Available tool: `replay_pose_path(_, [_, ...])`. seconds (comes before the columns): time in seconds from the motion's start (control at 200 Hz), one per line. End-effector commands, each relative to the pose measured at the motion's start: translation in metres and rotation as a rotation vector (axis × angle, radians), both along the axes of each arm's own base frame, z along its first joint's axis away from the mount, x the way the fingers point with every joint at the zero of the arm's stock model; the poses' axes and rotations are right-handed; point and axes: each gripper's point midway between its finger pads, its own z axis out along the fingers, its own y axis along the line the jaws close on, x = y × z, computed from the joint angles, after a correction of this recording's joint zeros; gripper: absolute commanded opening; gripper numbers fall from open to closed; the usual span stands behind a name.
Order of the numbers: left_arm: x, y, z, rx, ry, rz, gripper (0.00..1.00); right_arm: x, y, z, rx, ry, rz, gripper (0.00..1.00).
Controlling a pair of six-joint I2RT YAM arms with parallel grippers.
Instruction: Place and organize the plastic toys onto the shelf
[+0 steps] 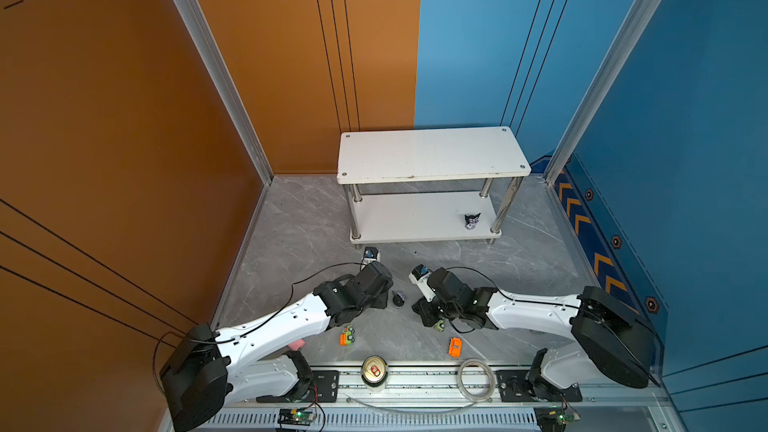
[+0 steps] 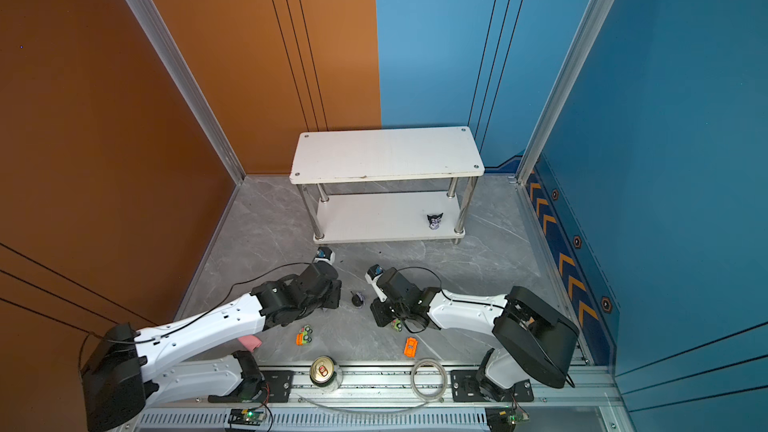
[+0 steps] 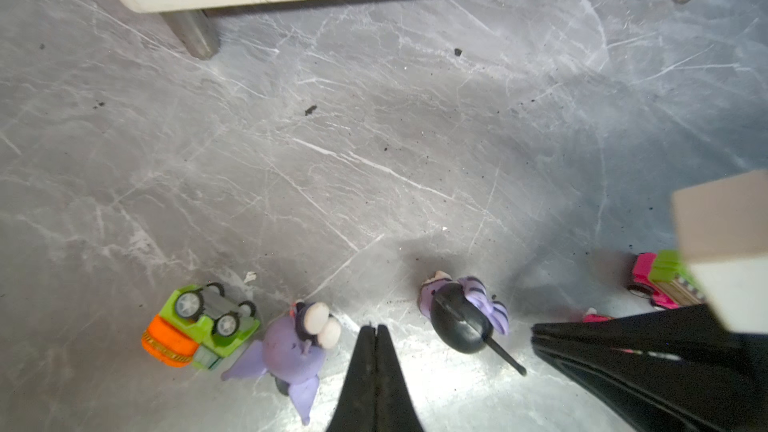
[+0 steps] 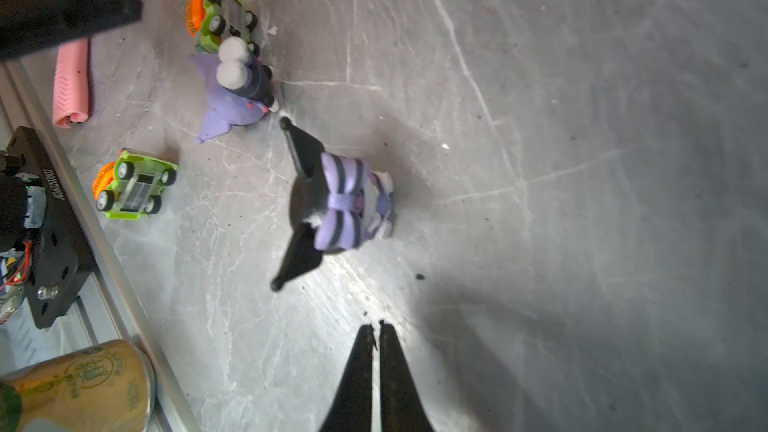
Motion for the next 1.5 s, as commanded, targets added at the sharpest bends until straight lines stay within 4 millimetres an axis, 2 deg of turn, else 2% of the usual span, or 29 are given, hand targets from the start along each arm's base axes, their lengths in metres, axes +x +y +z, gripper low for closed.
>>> replay_pose_path(0.0, [-0.005, 0.023, -0.001, 0.058, -0.004, 0.022, 0.05, 0.000, 0.024, 0.013, 0.055, -0.024, 0.051, 0.10])
replay_pose_path(0.265, [-0.008, 0.031, -0.004, 0.045, 0.009, 0.038, 0.28, -0.016, 0.051, 0.010, 0.061, -0.006, 0.134, 0.10])
replay_pose_path(0.441, [-0.007, 0.030, -0.005, 0.049, 0.019, 0.037, 0.35, -0.024, 0.066, 0.009, 0.075, 0.002, 0.176, 0.11])
replay_pose_path(0.551, [-0.007, 0.026, -0.005, 0.044, 0.026, 0.026, 0.38, -0.027, 0.072, 0.016, 0.100, 0.001, 0.190, 0.11])
replay_pose_path(0.636, [-0.007, 0.028, -0.005, 0.047, 0.023, 0.028, 0.41, -0.025, 0.068, 0.028, 0.096, -0.040, 0.196, 0.12])
replay_pose_path(0.766, [-0.007, 0.031, -0.005, 0.046, 0.016, 0.038, 0.45, -0.017, 0.048, 0.052, -0.005, -0.159, 0.218, 0.18])
replay_pose_path(0.926, [-0.007, 0.032, -0.003, 0.037, 0.011, 0.042, 0.48, 0.000, 0.021, 0.068, -0.133, -0.271, 0.204, 0.41])
replay_pose_path(0.951, [-0.007, 0.031, -0.003, 0.034, 0.012, 0.036, 0.47, 0.004, 0.017, 0.068, -0.149, -0.283, 0.191, 0.43])
replay_pose_path(0.966, [-0.008, 0.030, -0.003, 0.032, 0.014, 0.032, 0.44, 0.007, 0.015, 0.068, -0.157, -0.287, 0.182, 0.44])
replay_pose_path(1.026, [-0.009, 0.027, -0.003, 0.021, 0.020, 0.015, 0.13, 0.021, 0.009, 0.066, -0.176, -0.287, 0.133, 0.43])
replay_pose_path(1.086, [-0.012, 0.020, -0.004, 0.007, 0.030, -0.010, 0.05, 0.036, 0.003, 0.061, -0.190, -0.255, 0.080, 0.27])
replay_pose_path(1.136, [-0.014, 0.014, -0.005, -0.008, 0.033, -0.025, 0.03, 0.045, 0.000, 0.055, -0.196, -0.218, 0.046, 0.14])
replay_pose_path(1.202, [-0.017, 0.001, -0.008, -0.037, 0.038, -0.053, 0.02, 0.051, 0.000, 0.048, -0.199, -0.177, 0.029, 0.07])
replay_pose_path(1.402, [-0.020, -0.034, -0.021, -0.036, 0.065, -0.120, 0.00, 0.038, -0.002, 0.028, -0.212, -0.111, 0.045, 0.02])
replay_pose_path(1.497, [-0.017, -0.044, -0.030, -0.005, 0.088, -0.134, 0.00, 0.030, 0.001, 0.022, -0.180, -0.078, 0.046, 0.03])
